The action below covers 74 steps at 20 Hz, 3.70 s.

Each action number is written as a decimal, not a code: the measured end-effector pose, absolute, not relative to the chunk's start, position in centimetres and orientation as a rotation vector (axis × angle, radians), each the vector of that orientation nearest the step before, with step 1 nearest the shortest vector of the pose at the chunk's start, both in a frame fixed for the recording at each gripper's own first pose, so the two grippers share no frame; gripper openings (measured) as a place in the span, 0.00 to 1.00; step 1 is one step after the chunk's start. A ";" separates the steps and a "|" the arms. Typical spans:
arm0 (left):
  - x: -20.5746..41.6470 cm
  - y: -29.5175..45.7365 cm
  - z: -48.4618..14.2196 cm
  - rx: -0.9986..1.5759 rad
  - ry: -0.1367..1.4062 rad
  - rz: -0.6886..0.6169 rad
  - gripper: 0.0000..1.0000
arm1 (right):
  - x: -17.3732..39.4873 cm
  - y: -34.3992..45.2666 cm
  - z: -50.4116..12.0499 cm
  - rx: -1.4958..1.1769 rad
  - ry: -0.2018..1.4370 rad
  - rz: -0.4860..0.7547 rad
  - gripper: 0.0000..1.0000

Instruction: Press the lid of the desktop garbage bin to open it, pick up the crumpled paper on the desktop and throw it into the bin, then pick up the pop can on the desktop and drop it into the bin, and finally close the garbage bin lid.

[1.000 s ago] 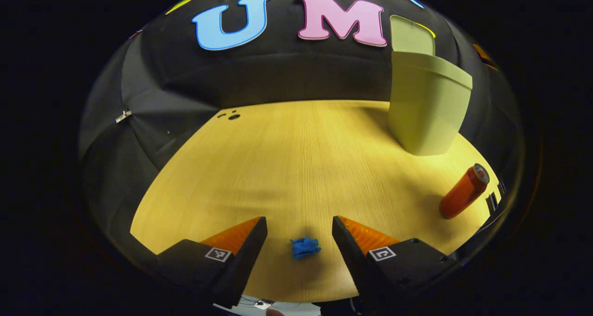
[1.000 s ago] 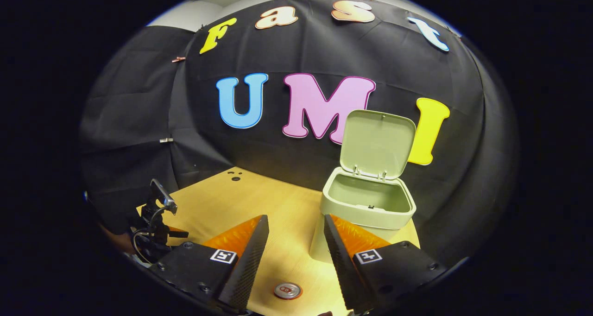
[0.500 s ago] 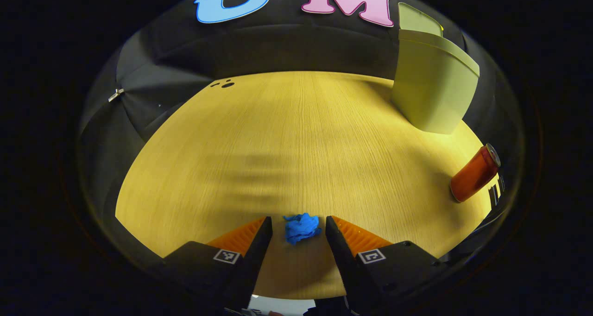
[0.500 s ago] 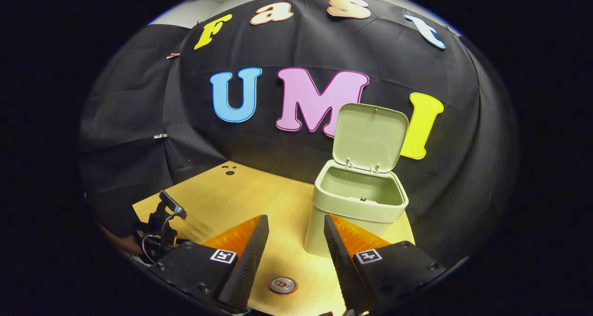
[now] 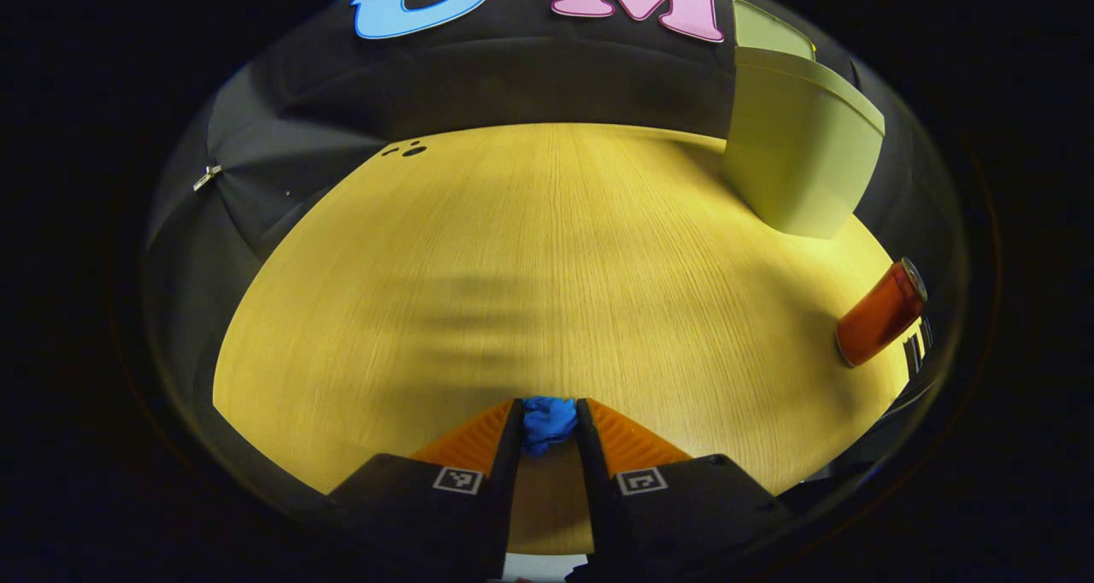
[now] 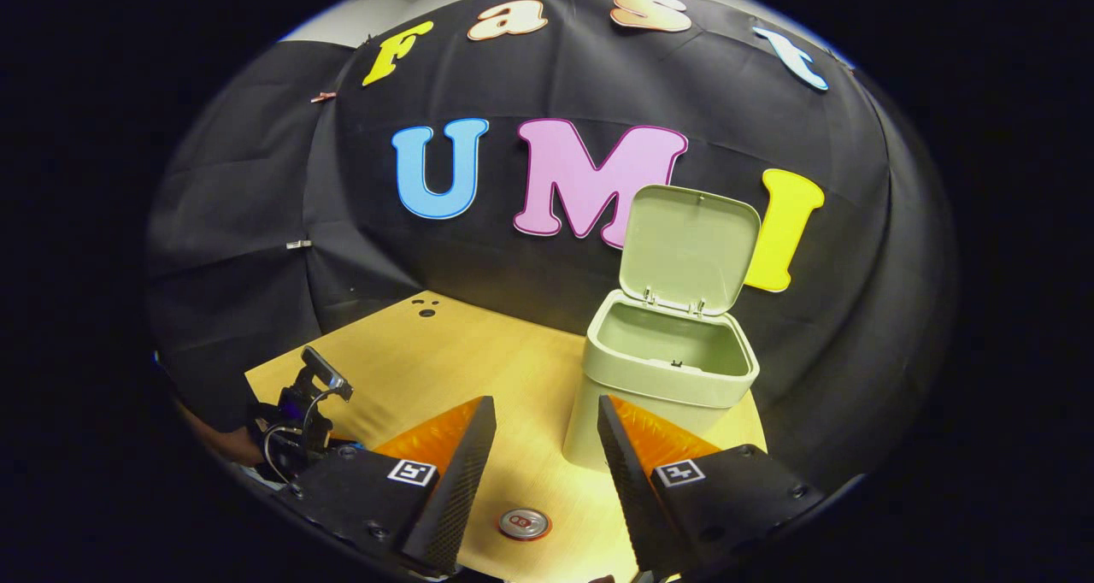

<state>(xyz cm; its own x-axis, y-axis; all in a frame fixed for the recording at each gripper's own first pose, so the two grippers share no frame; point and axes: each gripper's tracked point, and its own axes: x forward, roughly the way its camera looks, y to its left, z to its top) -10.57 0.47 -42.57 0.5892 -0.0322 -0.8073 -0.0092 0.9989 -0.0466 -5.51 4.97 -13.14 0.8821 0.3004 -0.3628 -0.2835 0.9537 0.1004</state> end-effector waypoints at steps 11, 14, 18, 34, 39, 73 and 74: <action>-4.1 0.3 -30.1 -0.067 0.698 -0.038 0.38 | -5.1 4.4 -13.1 0.065 0.375 0.286 0.77; -1.9 0.1 -25.8 -0.079 0.614 -0.042 0.38 | -5.0 4.3 -13.1 0.070 0.375 0.280 0.77; 0.8 -0.4 -20.0 -0.081 0.495 -0.061 0.39 | -5.1 3.5 -13.1 0.055 0.366 0.256 0.77; 11.3 -14.4 -4.1 -0.095 0.129 -0.391 0.38 | -8.9 1.9 -16.2 0.082 0.453 0.206 0.78; 13.4 -20.4 -2.6 -0.084 0.080 -0.509 0.38 | -9.6 1.5 -17.2 0.098 0.477 0.183 0.79; 16.4 -29.4 -9.6 -0.065 0.260 -0.636 0.88 | -11.6 0.2 -21.4 0.207 0.592 0.167 0.86; 16.2 -28.2 -9.3 -0.064 0.249 -0.614 0.88 | -11.8 0.5 -21.6 0.208 0.602 0.182 0.87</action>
